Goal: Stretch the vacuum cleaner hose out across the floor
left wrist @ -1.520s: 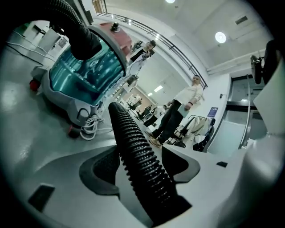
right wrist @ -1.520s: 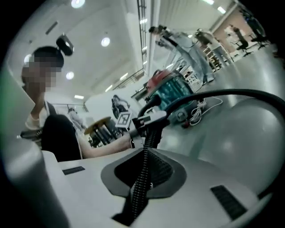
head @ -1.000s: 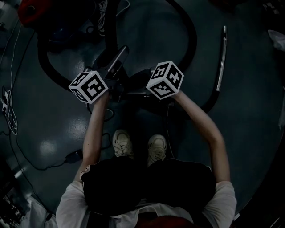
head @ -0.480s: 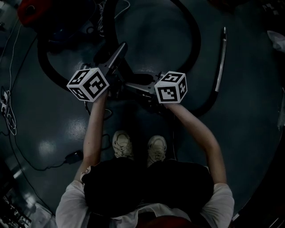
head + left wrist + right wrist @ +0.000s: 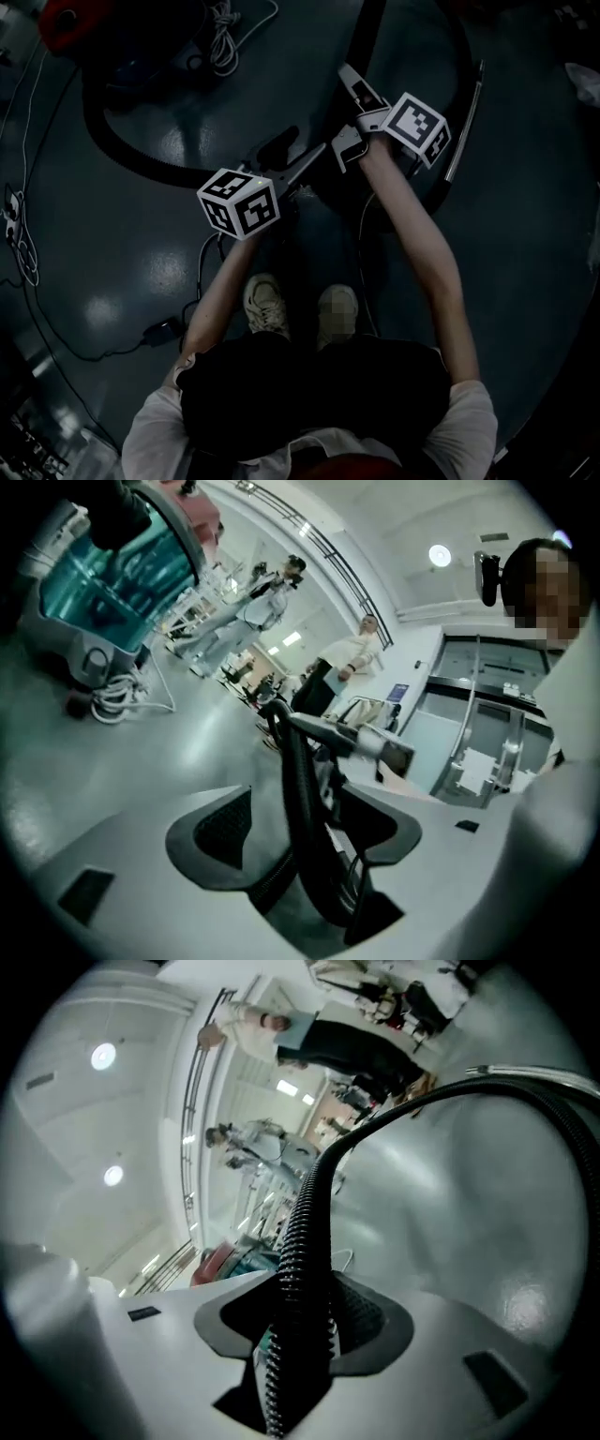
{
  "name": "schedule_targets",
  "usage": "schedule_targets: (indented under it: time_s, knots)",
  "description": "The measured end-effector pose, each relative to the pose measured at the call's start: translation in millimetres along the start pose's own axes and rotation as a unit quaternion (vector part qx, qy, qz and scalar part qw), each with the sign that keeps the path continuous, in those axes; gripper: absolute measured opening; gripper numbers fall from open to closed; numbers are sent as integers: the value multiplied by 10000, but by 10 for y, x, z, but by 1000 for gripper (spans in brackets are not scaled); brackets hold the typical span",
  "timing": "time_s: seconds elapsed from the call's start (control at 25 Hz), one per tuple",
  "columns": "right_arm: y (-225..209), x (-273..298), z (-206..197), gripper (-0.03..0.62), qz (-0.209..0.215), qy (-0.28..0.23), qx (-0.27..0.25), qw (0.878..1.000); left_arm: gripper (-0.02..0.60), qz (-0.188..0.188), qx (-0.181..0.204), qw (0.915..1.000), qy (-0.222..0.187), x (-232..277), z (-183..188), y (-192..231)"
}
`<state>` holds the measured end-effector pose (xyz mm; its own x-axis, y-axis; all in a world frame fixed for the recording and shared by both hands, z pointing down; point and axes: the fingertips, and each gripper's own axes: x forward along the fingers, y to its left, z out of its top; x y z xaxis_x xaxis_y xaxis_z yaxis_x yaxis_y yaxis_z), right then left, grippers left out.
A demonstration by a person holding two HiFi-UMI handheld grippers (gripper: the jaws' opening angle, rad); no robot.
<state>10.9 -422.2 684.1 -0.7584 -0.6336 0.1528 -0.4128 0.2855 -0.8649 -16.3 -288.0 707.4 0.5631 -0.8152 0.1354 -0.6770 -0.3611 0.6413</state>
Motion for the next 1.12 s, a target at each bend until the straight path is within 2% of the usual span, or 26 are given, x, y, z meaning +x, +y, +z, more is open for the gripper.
schedule_targets:
  time_s: [0.08,0.16,0.32,0.44,0.52,0.56,0.6,0.68,0.8,0.92,0.96,1.0,1.04,1.08,1.12]
  knots:
    - [-50,76,254,183,-289,-410,452,9977,282,-188,56,9994,285,86,-170,-130]
    - [27,148,408,183,-294,-551,622,9961,282,-171,95,9986,498,126,-303,-131]
    - [387,316,398,183,37,-439,278,9986,282,-309,-373,9983,334,177,-335,-43]
    - [488,349,361,183,110,-451,104,9989,282,-732,-662,9944,384,220,-352,-45]
    - [494,354,340,184,145,-429,117,9989,280,-1068,-634,9905,598,261,-419,-173]
    - [504,364,324,184,215,-365,103,9990,235,-1108,-536,9903,642,270,-444,-233]
    - [531,374,304,184,346,-265,71,9990,204,-1087,-488,9910,612,264,-452,-270]
    - [638,374,269,184,779,-73,-107,9969,187,-1079,-490,9919,447,219,-411,-320]
    - [818,310,282,198,1510,75,-423,9876,188,-1147,-230,9926,319,139,-280,-414]
    - [957,168,379,209,1948,276,-633,9784,187,-1262,38,9918,204,70,-170,-497]
    - [997,111,386,213,2007,399,-943,9743,187,-1272,26,9918,78,40,-115,-499]
    - [1003,52,353,213,1968,606,-1487,9672,187,-1268,-55,9919,-96,8,-36,-481]
    - [963,-10,267,213,1838,933,-2262,9520,187,-1260,-148,9916,-267,-21,62,-450]
    - [883,-80,120,213,1686,1382,-3130,9244,186,-1247,-160,9914,-374,-39,164,-419]
    - [778,-168,-80,213,1575,1908,-3889,8874,186,-1234,-55,9915,-402,-46,256,-400]
